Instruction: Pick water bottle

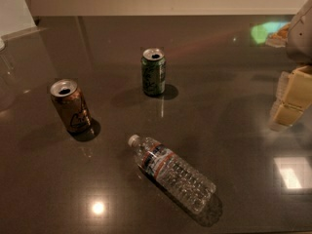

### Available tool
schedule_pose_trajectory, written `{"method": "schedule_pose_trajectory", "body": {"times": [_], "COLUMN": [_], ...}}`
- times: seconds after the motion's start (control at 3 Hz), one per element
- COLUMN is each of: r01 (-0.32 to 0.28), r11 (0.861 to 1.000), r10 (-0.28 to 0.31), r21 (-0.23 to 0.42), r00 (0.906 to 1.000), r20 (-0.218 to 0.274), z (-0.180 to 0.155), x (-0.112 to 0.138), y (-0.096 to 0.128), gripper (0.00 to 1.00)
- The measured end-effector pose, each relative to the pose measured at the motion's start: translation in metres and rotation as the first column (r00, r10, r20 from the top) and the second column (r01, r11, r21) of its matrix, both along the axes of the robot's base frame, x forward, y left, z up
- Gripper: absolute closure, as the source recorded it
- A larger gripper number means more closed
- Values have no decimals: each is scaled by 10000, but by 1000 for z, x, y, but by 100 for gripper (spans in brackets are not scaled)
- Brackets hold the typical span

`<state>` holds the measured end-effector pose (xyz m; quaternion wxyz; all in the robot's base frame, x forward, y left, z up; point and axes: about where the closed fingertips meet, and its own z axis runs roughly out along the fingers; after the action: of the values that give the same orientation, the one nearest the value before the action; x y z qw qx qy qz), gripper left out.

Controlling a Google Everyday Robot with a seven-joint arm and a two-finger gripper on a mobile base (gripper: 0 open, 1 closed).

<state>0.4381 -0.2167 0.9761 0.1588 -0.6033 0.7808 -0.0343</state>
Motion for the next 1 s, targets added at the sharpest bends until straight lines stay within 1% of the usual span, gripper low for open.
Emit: {"method": "schedule_pose_trajectory", "body": {"times": [0.33,0.67,1.0], "r01": [0,-68,-47], "r11": [10000,10000,9995], "r10": [0,68,57], "r21": [0,-9,301], "r00": [10000,10000,9994], "r20": [2,-63,-343], "z": [0,3,-2], "x": [0,-4,-21], "y": [0,13,39], "gripper": [0,0,0]}}
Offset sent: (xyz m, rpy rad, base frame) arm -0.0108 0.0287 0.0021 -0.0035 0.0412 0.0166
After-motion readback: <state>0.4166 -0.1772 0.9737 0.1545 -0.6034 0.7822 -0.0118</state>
